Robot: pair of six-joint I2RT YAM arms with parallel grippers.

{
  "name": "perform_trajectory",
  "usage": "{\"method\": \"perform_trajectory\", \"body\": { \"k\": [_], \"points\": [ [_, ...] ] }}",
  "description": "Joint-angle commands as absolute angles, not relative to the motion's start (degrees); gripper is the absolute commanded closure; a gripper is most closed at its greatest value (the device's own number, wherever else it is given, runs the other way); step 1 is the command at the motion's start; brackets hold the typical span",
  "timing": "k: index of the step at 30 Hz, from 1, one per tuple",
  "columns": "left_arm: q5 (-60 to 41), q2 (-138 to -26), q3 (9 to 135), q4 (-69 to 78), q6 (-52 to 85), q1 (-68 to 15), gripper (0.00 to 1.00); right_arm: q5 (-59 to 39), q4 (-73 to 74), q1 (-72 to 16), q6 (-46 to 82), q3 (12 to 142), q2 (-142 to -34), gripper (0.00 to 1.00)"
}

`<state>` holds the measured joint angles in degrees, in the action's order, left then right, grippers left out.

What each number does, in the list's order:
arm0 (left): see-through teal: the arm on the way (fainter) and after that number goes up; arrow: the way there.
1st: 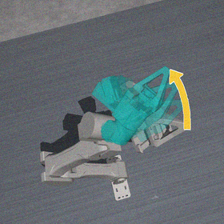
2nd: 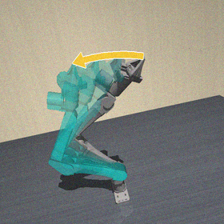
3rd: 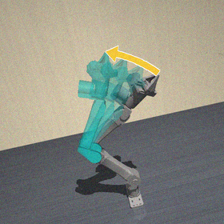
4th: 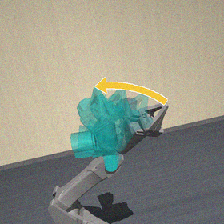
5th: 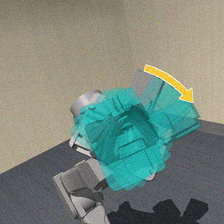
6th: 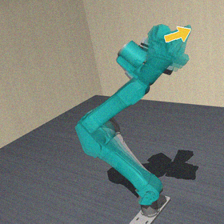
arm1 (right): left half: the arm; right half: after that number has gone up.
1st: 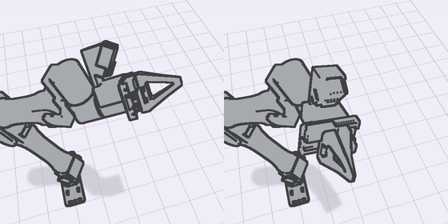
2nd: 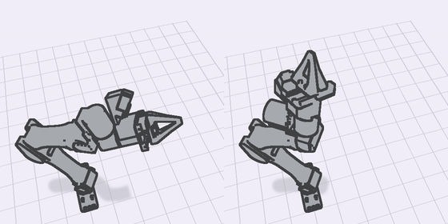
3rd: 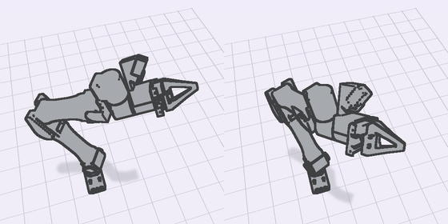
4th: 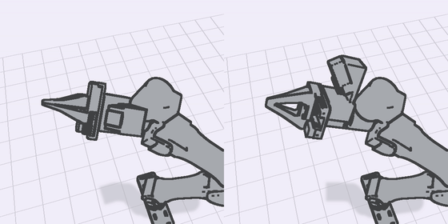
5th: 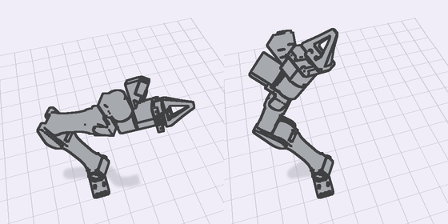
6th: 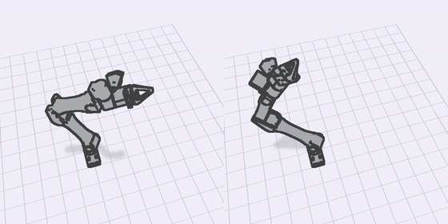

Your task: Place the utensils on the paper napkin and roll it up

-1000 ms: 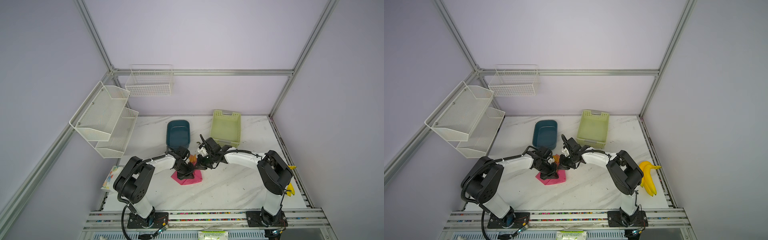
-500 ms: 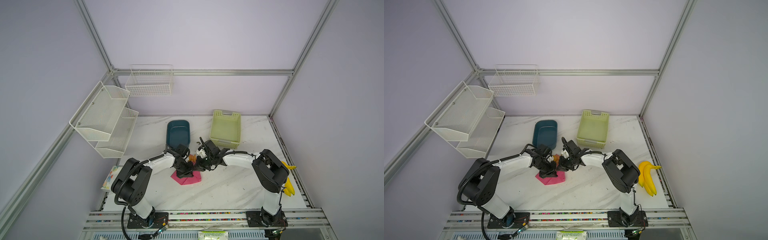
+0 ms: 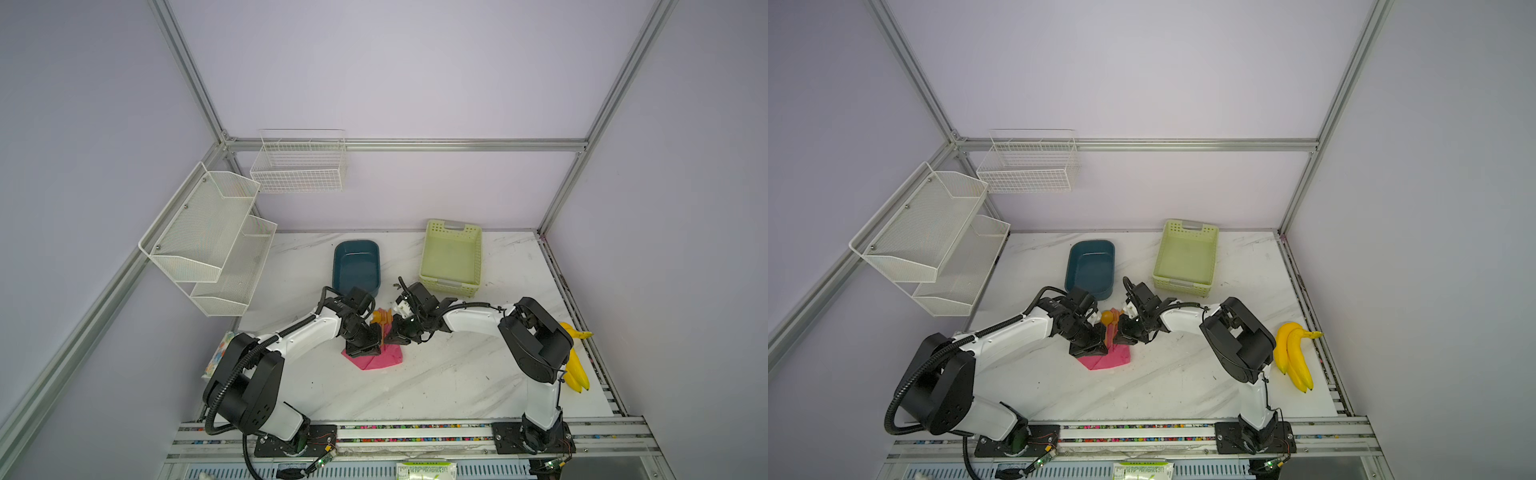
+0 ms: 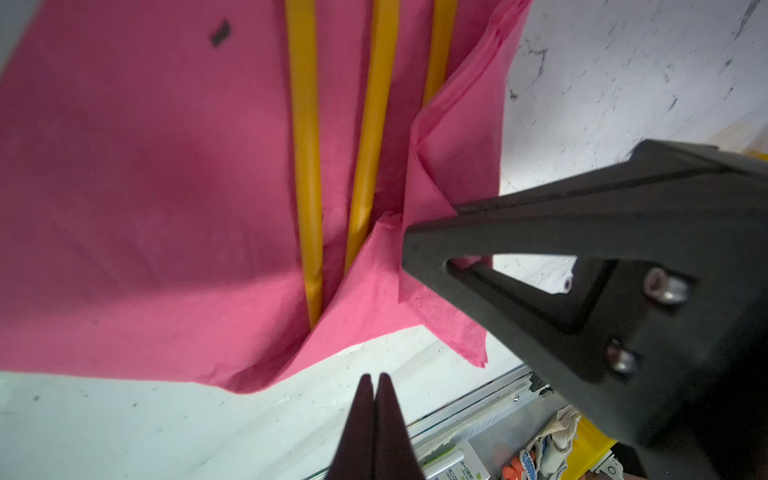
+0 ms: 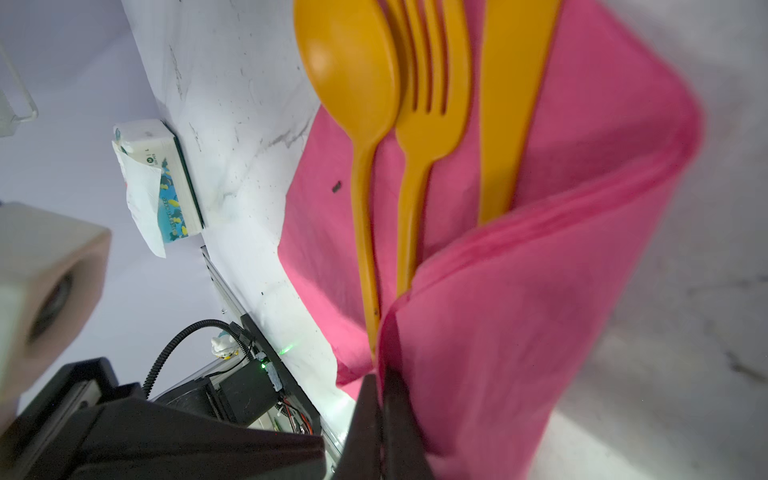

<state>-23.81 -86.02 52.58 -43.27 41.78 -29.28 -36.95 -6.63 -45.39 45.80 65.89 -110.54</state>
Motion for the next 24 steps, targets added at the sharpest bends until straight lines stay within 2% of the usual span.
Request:
{"method": "perform_trajectory", "body": {
  "k": [1,24],
  "points": [
    [-23.47,-85.32,49.88,-43.44,40.28,-28.92,1.00,-36.66,-7.38,-45.70,45.50,67.31,-110.89,1.00],
    [-18.82,-90.78,48.96,-44.02,37.93,-28.92,1.00,-35.95,-9.89,-45.70,44.36,69.09,-111.03,1.00]
  ]
}}
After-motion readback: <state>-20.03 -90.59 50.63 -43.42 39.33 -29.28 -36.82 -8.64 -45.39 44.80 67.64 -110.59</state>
